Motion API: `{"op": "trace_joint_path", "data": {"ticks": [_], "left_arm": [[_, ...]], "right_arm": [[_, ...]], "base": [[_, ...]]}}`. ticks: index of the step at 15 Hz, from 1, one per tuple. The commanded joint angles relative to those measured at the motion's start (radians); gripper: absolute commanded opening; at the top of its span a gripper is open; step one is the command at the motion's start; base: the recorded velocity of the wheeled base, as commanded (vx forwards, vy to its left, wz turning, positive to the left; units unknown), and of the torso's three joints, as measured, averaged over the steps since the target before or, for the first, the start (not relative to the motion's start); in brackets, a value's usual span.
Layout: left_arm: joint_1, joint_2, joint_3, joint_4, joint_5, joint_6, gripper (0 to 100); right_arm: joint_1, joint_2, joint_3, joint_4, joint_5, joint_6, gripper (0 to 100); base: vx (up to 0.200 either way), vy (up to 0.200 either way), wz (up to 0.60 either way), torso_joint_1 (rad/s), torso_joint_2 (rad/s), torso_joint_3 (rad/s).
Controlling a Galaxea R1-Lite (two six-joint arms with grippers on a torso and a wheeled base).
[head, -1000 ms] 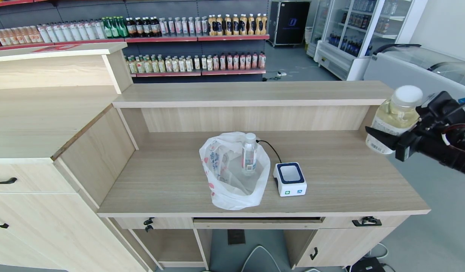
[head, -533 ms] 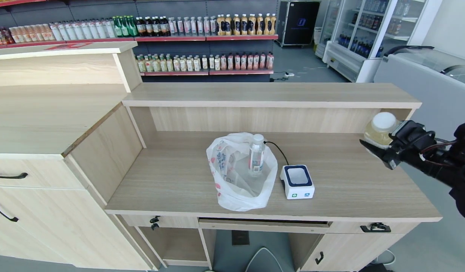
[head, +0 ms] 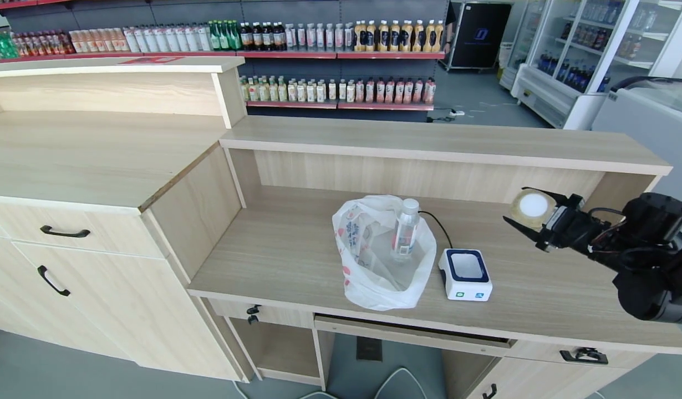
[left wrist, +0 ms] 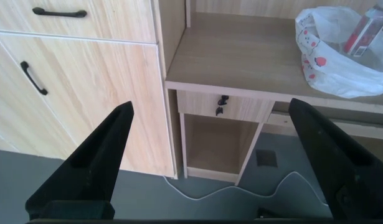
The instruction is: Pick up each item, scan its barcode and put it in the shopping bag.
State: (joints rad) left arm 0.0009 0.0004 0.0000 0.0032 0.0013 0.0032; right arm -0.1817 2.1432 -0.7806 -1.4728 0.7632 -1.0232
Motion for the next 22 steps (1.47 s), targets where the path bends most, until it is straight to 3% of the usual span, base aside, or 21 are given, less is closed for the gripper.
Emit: {"op": "trace_joint_path", "data": {"ticks": [1,3,15,22], "left_arm": [[0.001,0.0,0.0,0.0,0.0,0.0,100],[0.001,0.0,0.0,0.0,0.0,0.0,100],[0.001,0.0,0.0,0.0,0.0,0.0,100],[0.001,0.0,0.0,0.0,0.0,0.0,100]], "right_arm": [[-0.002,0.07,-0.009,-0.027,0.042,0.002,0],[-0.002,0.096,-0.008,-0.06,0.107,-0.006,0],[0.004,0.25,-0.12,-0.098,0.159,-0.052,0],[0.005,0.279,-0.118,-0.098,0.174,-0.1,0]], "base": [[0.0,0.0,0.0,0.0,0.0,0.0],[0.0,0.0,0.0,0.0,0.0,0.0],[0.0,0.0,0.0,0.0,0.0,0.0],[0.0,0.0,0.0,0.0,0.0,0.0]]}}
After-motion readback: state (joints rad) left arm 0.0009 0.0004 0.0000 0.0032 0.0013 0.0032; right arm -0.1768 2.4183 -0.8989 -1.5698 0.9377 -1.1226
